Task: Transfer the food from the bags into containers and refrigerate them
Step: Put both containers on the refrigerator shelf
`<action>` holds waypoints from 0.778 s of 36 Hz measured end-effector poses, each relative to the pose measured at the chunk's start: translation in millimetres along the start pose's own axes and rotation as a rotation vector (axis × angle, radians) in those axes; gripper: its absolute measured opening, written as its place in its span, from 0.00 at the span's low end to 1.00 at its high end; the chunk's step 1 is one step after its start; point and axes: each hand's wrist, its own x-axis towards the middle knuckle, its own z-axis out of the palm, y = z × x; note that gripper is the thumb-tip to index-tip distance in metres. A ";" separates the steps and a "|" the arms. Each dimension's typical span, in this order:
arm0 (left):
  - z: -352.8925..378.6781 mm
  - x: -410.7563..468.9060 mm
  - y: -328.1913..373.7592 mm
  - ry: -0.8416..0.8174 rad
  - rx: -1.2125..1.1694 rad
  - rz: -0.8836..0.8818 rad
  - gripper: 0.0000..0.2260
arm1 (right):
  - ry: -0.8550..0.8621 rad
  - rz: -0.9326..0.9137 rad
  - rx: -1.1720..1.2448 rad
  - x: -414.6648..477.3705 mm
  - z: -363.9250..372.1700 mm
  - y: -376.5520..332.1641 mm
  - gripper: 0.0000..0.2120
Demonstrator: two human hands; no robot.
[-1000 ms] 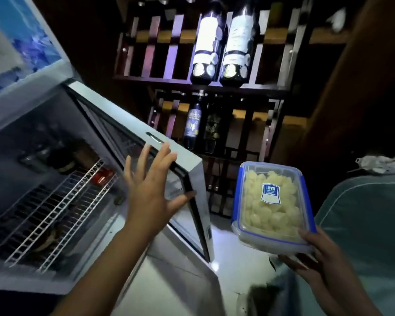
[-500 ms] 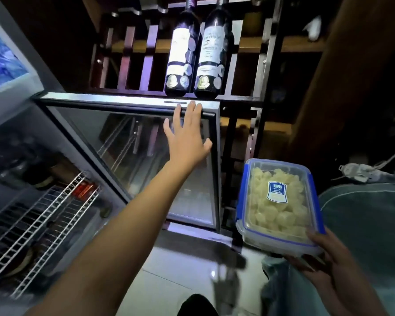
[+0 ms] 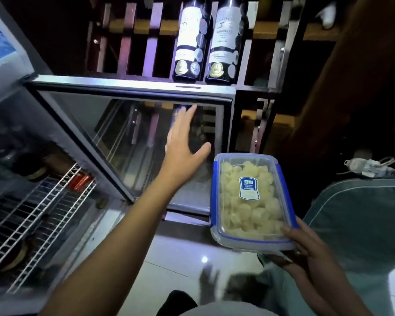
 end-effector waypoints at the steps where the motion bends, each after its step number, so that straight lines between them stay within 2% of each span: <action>1: -8.0 -20.6 -4.5 -0.025 -0.132 -0.091 0.32 | -0.002 0.009 -0.015 1.8 9.5 3.1 0.18; 5: -37.5 -108.4 -31.2 -0.086 -0.534 -0.422 0.21 | -0.072 0.072 -0.088 8.5 56.6 17.0 0.22; 10: -74.4 -184.5 -60.7 0.010 -0.752 -0.584 0.33 | -0.203 0.140 -0.193 18.1 125.5 39.9 0.23; 18: -144.6 -224.9 -119.9 0.411 -0.814 -0.703 0.32 | -0.416 0.200 -0.361 44.4 230.2 103.9 0.31; 23: -170.8 -234.9 -153.3 0.663 -0.836 -0.759 0.31 | -0.584 0.181 -0.493 62.0 298.1 139.1 0.20; 28: -194.6 -233.3 -181.1 0.807 -0.793 -0.752 0.26 | -0.717 0.175 -0.613 93.2 356.2 163.2 0.23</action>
